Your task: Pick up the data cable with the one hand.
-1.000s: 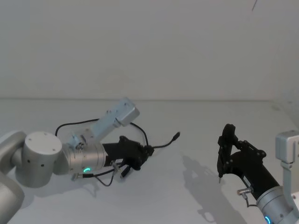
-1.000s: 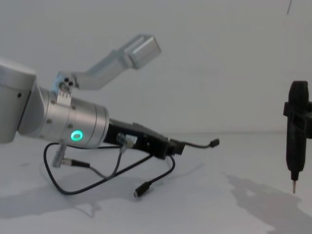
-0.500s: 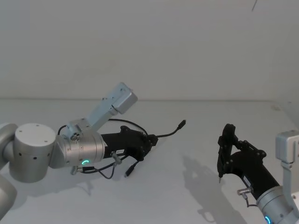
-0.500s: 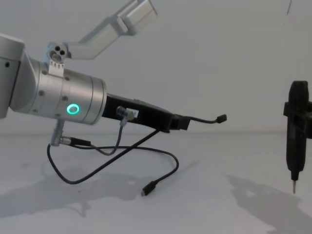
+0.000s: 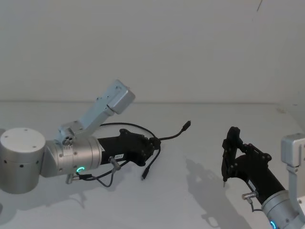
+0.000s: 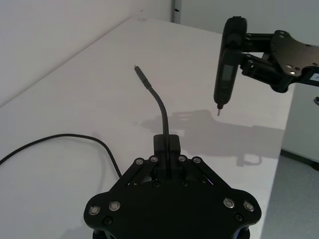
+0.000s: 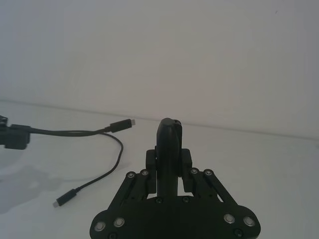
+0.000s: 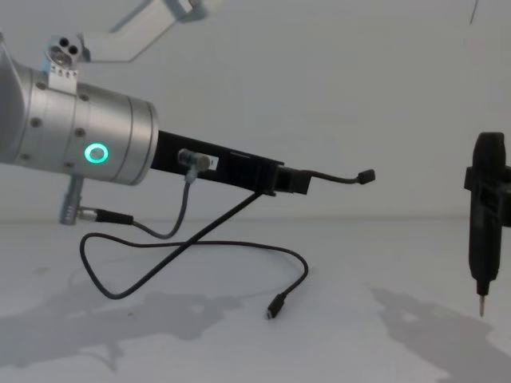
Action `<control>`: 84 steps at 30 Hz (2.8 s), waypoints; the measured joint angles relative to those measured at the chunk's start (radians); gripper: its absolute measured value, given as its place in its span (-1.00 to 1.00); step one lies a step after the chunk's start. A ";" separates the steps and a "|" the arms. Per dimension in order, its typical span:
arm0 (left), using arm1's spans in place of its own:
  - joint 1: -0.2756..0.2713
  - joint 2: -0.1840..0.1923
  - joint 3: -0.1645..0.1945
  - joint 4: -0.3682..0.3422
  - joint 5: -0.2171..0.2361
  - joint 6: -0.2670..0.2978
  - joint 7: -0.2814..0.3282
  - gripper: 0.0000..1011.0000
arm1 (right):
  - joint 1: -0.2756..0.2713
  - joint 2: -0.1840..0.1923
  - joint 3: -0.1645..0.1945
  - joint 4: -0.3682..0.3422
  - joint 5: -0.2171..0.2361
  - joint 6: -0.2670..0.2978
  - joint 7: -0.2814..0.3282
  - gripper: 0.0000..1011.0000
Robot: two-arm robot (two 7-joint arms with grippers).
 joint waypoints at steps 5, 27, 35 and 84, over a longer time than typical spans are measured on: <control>0.023 0.018 -0.014 -0.050 -0.018 0.029 0.016 -0.92 | 0.000 0.000 0.000 0.000 0.000 0.000 0.000 -0.45; 0.054 0.049 -0.030 -0.120 -0.057 0.073 0.036 -0.92 | 0.087 -0.098 -0.002 -0.010 0.024 0.006 -0.027 -0.45; 0.057 0.052 -0.031 -0.128 -0.061 0.078 0.038 -0.92 | 0.155 -0.158 -0.016 0.034 0.020 -0.005 -0.047 -0.45; 0.060 0.056 -0.033 -0.134 -0.065 0.082 0.039 -0.92 | 0.230 -0.275 -0.015 0.102 0.001 -0.009 -0.038 -0.45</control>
